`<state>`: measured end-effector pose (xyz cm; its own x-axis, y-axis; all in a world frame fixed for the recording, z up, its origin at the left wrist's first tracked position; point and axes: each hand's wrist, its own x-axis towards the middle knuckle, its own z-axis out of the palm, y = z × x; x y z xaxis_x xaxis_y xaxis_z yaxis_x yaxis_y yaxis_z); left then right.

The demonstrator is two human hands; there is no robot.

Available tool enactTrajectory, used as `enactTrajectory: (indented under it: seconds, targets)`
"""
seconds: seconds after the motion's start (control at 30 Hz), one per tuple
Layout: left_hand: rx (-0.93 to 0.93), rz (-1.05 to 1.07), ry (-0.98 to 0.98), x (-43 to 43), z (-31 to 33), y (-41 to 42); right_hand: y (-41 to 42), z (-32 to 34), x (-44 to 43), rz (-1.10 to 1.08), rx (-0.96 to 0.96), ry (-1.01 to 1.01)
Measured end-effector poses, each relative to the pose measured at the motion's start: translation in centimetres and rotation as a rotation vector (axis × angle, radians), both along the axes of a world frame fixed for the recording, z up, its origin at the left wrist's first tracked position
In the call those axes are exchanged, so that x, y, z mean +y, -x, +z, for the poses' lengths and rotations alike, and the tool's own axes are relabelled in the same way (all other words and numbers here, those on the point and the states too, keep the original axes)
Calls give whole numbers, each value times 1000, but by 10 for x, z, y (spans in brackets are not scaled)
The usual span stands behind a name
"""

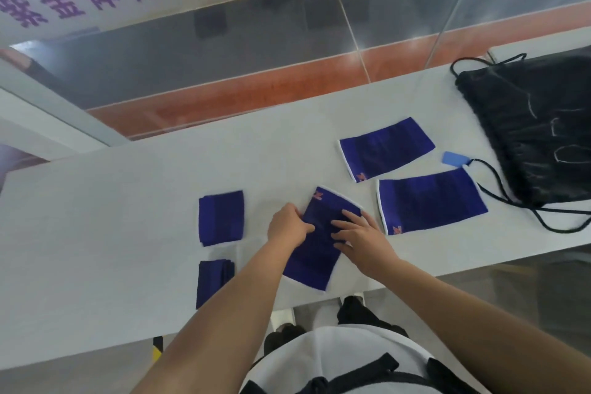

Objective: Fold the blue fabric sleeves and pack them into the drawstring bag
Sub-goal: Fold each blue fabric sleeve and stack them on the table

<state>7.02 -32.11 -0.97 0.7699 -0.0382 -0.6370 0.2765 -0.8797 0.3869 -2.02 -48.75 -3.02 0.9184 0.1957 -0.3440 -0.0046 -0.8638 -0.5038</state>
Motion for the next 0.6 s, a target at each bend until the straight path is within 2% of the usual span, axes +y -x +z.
enactTrajectory:
  seconds: [0.13,0.23,0.3,0.4,0.47,0.5,0.6]
  targets:
    - [88,184,197,5,0,4,6,-8,5,-15,-88,64]
    - [126,262,327,12,14,8,11,-4,13,-249,-126,11]
    - [119,300,407,17,29,10,9,12,18,-572,-43,-216]
    - [106,332,536,25,57,14,0,45,20,-952,357,-712]
    - [113,344,628,31,78,15,-8,62,19,-985,624,-971]
    - [120,359,681,35,88,15,-11,70,19,-956,686,-1049]
    - [122,408,808,47,112,12,-24,89,14,-855,654,-1194]
